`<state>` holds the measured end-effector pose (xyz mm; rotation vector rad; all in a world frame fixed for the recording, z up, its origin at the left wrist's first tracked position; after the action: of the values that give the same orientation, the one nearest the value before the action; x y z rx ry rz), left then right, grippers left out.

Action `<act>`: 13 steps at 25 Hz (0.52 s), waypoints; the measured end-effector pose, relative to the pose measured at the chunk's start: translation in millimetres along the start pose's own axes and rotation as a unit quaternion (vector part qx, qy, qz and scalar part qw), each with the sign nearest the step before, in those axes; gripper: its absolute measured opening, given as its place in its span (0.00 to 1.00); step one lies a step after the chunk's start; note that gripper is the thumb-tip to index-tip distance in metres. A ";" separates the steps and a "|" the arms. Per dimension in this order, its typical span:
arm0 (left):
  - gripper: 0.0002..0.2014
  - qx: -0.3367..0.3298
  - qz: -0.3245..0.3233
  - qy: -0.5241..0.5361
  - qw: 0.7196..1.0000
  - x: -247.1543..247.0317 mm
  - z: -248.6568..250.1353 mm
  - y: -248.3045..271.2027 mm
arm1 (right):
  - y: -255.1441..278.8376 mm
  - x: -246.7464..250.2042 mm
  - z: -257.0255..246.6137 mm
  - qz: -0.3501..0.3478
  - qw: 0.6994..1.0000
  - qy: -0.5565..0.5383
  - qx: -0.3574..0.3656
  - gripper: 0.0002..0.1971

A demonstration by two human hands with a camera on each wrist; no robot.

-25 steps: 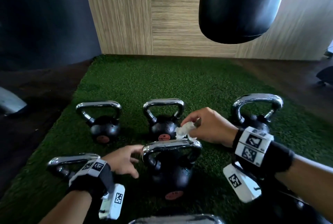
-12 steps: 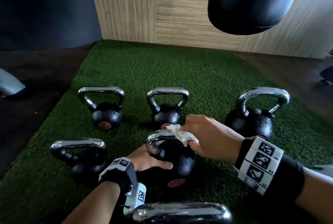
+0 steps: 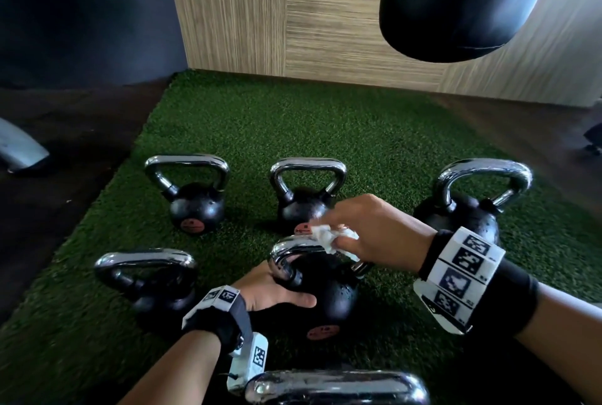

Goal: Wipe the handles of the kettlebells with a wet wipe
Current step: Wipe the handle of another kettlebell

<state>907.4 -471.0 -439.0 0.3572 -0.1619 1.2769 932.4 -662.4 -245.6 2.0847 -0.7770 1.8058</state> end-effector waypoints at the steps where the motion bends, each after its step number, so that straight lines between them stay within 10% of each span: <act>1: 0.41 -0.005 -0.002 -0.002 1.000 -0.3 1.7 0.4 | 1.7 1.9 5.0 -0.015 1.000 0.013 -0.017 0.10; 13: 0.37 -0.031 -0.009 0.028 0.999 -2.0 17.7 7.6 | 23.7 2.3 26.8 -0.038 0.987 0.113 -0.107 0.02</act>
<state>901.0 -477.2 -421.8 0.2698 -0.1505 1.2595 941.4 -696.6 -251.5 1.7170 -0.7814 1.7908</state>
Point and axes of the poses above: each hand's wrist, its own y-axis away from the middle knuckle, its own x-axis out of the back of the hand, z = x × y, the point moved 3 cm from there along -y, towards the middle knuckle, and after that the axes turned 7 degrees about y, right-handed, at the moved point
